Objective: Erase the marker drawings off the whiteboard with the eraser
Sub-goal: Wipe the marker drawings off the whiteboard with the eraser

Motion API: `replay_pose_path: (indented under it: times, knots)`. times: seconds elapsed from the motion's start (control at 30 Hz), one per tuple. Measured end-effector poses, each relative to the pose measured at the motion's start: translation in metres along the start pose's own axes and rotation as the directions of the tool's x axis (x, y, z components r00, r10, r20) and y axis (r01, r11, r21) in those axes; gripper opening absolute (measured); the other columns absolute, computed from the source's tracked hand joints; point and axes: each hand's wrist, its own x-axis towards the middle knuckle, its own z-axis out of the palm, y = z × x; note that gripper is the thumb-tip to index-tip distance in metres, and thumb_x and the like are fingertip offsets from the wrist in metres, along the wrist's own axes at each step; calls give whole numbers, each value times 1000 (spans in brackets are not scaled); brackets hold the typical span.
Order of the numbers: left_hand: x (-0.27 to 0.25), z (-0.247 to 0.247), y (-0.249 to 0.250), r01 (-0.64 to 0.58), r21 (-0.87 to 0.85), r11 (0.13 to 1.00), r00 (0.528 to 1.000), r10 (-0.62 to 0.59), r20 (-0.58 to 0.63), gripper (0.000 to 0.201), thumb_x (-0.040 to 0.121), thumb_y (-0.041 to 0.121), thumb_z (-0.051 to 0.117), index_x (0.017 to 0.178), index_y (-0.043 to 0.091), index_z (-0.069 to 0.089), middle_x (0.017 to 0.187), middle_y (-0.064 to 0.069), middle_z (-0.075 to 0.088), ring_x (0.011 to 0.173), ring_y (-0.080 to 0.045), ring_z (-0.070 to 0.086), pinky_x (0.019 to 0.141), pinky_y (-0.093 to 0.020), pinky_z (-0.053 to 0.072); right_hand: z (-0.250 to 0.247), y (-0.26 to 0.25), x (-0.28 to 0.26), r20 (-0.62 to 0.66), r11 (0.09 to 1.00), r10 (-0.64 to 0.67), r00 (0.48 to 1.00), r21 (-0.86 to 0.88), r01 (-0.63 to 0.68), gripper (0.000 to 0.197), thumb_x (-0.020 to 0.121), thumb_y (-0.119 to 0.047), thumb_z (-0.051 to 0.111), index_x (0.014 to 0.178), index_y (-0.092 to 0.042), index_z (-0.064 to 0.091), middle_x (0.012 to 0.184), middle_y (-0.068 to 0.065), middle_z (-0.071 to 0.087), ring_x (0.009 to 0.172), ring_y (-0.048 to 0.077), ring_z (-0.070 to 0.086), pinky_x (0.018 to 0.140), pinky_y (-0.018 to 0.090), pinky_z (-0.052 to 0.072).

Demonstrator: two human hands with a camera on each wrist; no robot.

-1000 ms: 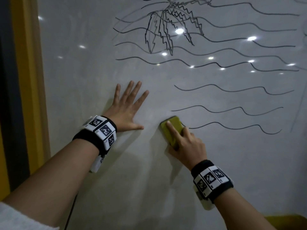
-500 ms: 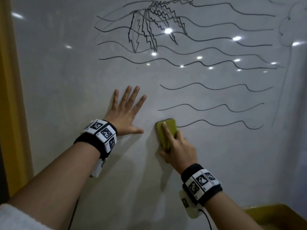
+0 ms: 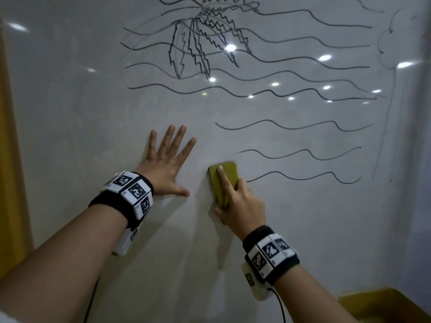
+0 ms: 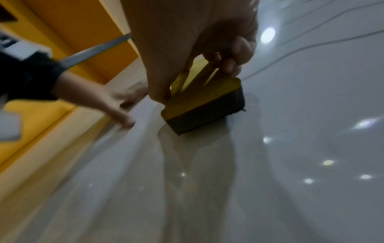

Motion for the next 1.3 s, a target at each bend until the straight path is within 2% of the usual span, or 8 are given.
replay_pose_path:
  times: [0.13, 0.37, 0.47, 0.63, 0.83, 1.0, 1.17, 1.3]
  knots:
    - [1, 0, 1, 7, 5, 1000, 1000, -7, -3, 133, 65, 78, 55, 124, 24, -51, 131, -9, -58, 124, -31, -50, 90, -51, -41, 4, 1, 0, -28, 999, -36, 999, 7, 37, 108, 36, -51, 84, 135, -29, 47, 77, 7, 58, 44, 23, 54, 33, 21, 35]
    - [3, 3, 1, 6, 3, 1000, 1000, -6, -16, 131, 66, 78, 54, 124, 25, -51, 133, -9, -56, 125, -30, -50, 98, -56, -32, -41, -12, 75, 2, 998, 56, 998, -2, -56, 86, 85, -52, 52, 148, -39, -6, 116, 9, 45, 83, 29, 57, 60, 32, 37]
    - [4, 5, 0, -4, 1, 1000, 1000, 4, -19, 131, 66, 78, 54, 125, 25, -50, 134, -8, -56, 125, -30, -50, 99, -55, -32, -31, -14, 60, 27, 996, 91, 996, 16, -91, 85, 86, -52, 52, 148, -37, -5, 115, 10, 46, 83, 29, 57, 60, 31, 37]
    - [4, 8, -2, -15, 8, 1000, 998, 16, -53, 132, 65, 78, 57, 126, 26, -49, 135, -7, -55, 126, -29, -49, 98, -54, -33, -3, -12, 19, -109, 995, 88, 990, 50, -83, 89, 67, -52, 72, 144, -27, 36, 83, 9, 56, 50, 26, 56, 42, 22, 31]
    - [4, 12, -5, -36, -1, 999, 994, 36, -100, 132, 64, 79, 56, 129, 27, -47, 137, -6, -54, 127, -28, -48, 100, -54, -32, -42, -9, 79, -20, 998, 66, 998, -8, -66, 84, 88, -55, 47, 149, -36, -8, 117, 10, 46, 83, 26, 56, 60, 31, 38]
    - [4, 15, -7, -39, 5, 999, 992, 39, -119, 132, 64, 79, 55, 129, 27, -47, 137, -6, -53, 128, -27, -48, 100, -53, -32, -40, -3, 69, 17, 995, 92, 996, -48, -91, 85, 87, -54, 50, 149, -35, -5, 113, 10, 47, 73, 23, 49, 58, 29, 38]
    - [6, 17, -8, -69, -17, 997, 980, 64, -190, 122, 63, 84, 40, 129, 29, -47, 142, -5, -47, 133, -27, -41, 103, -53, -28, 4, 8, -5, -54, 998, 56, 997, -30, -58, 98, 56, -51, 79, 141, -27, 38, 79, 8, 56, 46, 25, 54, 34, 23, 35]
    - [9, 13, -6, -107, 11, 994, 960, 107, -260, 117, 63, 81, 38, 140, 28, -33, 153, -4, -24, 140, -24, -29, 108, -53, -21, -20, 10, 7, 154, 993, 108, 982, -73, -98, 88, 79, -51, 61, 149, -38, 8, 110, 11, 51, 82, 32, 60, 57, 33, 45]
